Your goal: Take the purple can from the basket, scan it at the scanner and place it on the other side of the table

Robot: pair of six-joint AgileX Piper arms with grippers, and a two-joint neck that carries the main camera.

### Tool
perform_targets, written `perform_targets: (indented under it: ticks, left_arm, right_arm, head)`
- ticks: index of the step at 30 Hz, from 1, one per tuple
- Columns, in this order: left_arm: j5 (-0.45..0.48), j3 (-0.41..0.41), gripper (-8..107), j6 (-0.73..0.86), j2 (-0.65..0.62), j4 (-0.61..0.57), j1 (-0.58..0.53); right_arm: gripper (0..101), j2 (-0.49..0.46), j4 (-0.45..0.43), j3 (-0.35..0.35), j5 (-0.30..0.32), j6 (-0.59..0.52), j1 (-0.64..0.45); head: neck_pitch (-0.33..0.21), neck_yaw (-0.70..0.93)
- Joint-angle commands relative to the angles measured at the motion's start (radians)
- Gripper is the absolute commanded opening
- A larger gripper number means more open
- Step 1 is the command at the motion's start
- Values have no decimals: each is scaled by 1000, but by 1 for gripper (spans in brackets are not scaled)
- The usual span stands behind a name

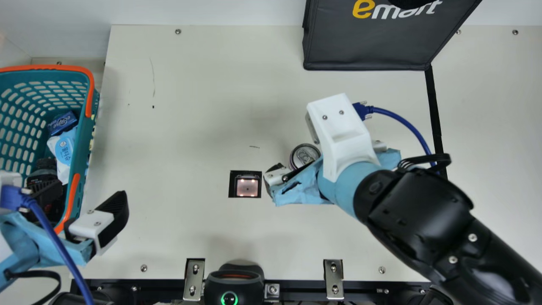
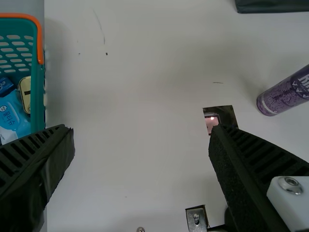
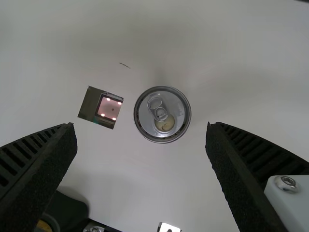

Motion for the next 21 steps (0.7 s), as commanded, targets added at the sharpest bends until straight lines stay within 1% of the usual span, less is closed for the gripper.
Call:
perform_targets:
  ticks: [1,11,21]
  left_arm:
    - [0,0,90,0,0,0,0]
    - [0,0,90,0,0,0,0]
    - [0,0,90,0,0,0,0]
  right_arm:
    - [95,7,-11,13,-9,34,7]
    - [95,54,-34,89,-73,83,2]
    - [95,115,-47,146,-153,92,-27]
  head:
    - [-29,0]
    - [-29,0]
    - [-29,0]
